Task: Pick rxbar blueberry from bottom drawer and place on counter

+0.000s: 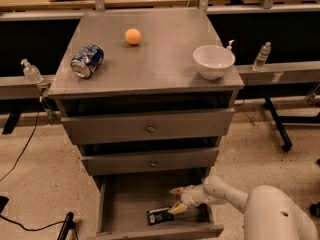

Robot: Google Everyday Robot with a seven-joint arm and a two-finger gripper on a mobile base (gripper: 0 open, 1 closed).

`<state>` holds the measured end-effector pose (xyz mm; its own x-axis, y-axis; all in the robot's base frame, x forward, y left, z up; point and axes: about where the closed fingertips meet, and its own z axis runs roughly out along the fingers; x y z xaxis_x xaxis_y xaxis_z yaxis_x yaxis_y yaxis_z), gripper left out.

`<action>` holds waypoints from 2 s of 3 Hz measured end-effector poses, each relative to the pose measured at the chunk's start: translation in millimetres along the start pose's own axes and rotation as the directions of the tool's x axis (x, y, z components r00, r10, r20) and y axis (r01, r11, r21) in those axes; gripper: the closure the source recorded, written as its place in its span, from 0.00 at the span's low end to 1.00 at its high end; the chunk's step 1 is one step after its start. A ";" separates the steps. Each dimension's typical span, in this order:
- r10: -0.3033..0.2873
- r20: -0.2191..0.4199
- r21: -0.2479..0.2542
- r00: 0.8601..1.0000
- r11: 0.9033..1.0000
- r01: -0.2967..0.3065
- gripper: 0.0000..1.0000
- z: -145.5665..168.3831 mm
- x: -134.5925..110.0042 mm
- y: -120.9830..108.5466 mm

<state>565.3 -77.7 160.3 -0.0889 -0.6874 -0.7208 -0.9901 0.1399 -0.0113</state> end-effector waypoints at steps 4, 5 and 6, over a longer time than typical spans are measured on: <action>-0.052 -0.056 -0.150 0.997 0.988 0.044 0.40 48.6 25.2 29.4; -0.072 -0.067 -0.155 0.995 0.986 0.061 0.58 50.3 26.5 31.2; -0.072 -0.067 -0.155 0.995 0.986 0.061 0.88 49.5 25.5 31.1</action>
Offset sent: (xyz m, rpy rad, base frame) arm -0.0232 0.0180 -0.0444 -0.0204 0.0773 0.1284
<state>537.6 -55.6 107.3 -0.0244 -0.7420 -0.6699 -0.9985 -0.0141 0.0520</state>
